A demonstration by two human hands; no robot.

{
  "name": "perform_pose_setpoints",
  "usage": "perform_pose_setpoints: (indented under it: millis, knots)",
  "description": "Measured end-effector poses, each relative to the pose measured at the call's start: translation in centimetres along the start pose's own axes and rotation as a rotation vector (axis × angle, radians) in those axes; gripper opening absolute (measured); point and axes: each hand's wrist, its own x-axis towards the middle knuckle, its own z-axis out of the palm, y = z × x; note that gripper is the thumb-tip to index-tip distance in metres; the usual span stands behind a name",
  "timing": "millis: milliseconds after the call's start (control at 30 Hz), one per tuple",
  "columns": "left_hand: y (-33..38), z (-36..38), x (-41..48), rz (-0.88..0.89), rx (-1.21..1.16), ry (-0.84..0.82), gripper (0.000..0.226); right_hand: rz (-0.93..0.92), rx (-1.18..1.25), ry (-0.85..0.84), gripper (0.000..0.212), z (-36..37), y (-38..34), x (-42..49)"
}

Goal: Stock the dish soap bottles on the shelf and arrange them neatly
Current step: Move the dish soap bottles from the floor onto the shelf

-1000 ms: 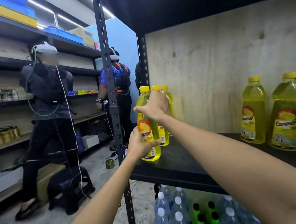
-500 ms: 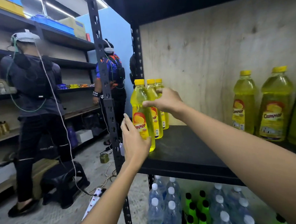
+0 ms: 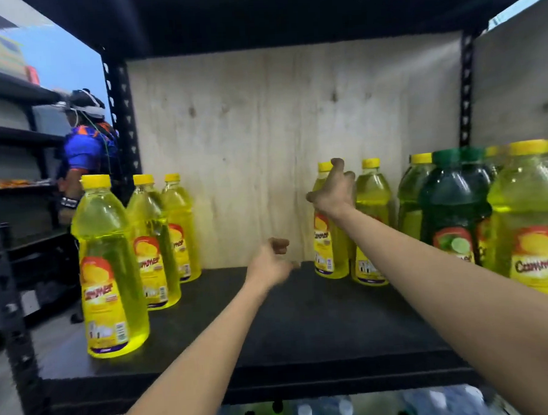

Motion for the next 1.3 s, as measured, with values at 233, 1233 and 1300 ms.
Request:
perform_pose_setpoints:
  millis: [233, 1233, 1300]
  knots:
    - [0.4, 7.2, 5.4, -0.100, -0.165, -0.165, 0.096, 0.005, -0.040, 0.020, 0.083, 2.9, 1.5, 3.0]
    - [-8.7, -1.1, 8.2, -0.141, 0.166, 0.466, 0.094, -0.335, 0.335, -0.457, 0.077, 13.8, -4.4, 4.2]
    - [-8.9, -1.1, 8.2, -0.155, 0.178, 0.462, 0.097, -0.361, 0.330, -0.471, 0.075, 14.0, -4.5, 4.0]
